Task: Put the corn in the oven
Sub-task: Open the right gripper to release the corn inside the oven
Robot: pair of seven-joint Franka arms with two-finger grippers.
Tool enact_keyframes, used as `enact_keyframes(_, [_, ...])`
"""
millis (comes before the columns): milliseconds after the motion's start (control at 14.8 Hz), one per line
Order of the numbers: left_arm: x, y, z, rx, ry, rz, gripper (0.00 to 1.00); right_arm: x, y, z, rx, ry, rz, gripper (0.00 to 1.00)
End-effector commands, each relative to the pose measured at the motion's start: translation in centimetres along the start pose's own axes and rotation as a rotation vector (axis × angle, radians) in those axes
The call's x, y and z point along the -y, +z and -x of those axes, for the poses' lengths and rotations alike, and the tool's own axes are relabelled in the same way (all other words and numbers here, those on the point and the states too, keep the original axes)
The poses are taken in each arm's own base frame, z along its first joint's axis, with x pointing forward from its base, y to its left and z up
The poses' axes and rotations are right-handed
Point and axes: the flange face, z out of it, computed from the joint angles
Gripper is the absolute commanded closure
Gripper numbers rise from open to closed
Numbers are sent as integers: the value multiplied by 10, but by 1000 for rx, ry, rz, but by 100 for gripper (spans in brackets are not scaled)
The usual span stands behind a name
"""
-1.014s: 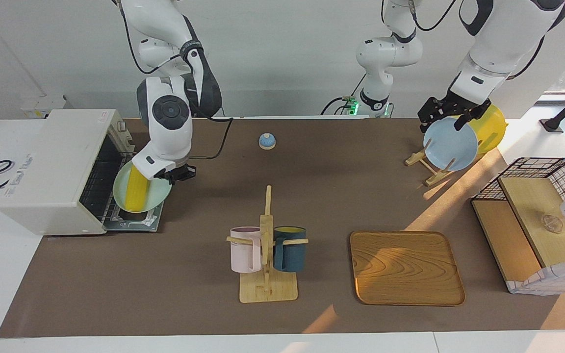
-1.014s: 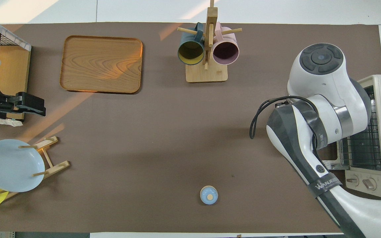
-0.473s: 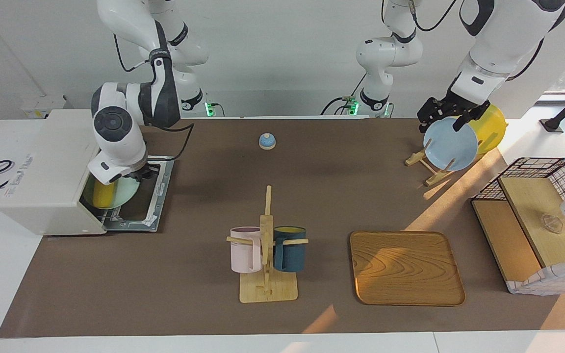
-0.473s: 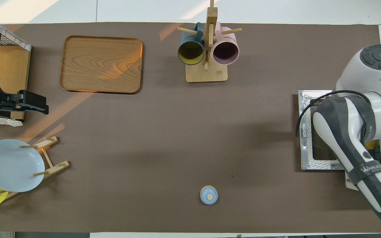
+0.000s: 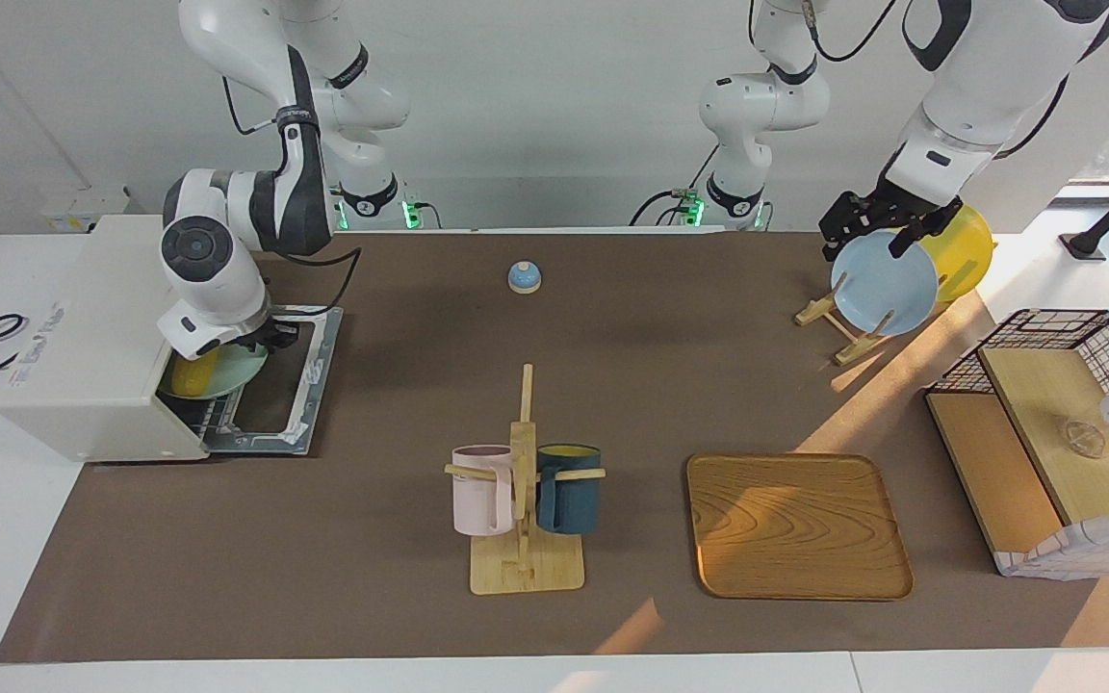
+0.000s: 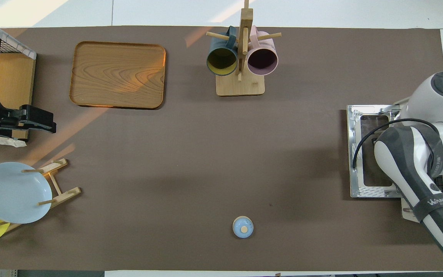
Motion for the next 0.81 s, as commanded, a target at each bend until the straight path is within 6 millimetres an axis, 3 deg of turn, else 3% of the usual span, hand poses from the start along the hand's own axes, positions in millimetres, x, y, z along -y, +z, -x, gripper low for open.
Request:
enact_keyframes(0, [4,1,5,-3,-3,19,0,0,-3,9,-27,-10,-3,52])
enact_keyframes(135, [4,1,5,-3,-1,19,0,7,-11,6,-32,-14,-2,50])
enact_keyframes(338, [5,1,5,-3,-5,17,0,54,-55,-8,-56,-19,-49,50])
enact_keyframes(473, [5,1,5,-3,-3,17,0,86,-61,-15,-118,42,-101,53])
enact_keyframes(608, [5,1,5,-3,-3,17,0,113,-28,-9,-179,40,-141,83])
enact_keyframes(676, [4,1,5,-3,-3,19,0,116,-13,-7,-194,40,-147,100])
enact_keyframes(743, [5,1,5,-3,-3,17,0,118,1,-4,-183,40,-147,100])
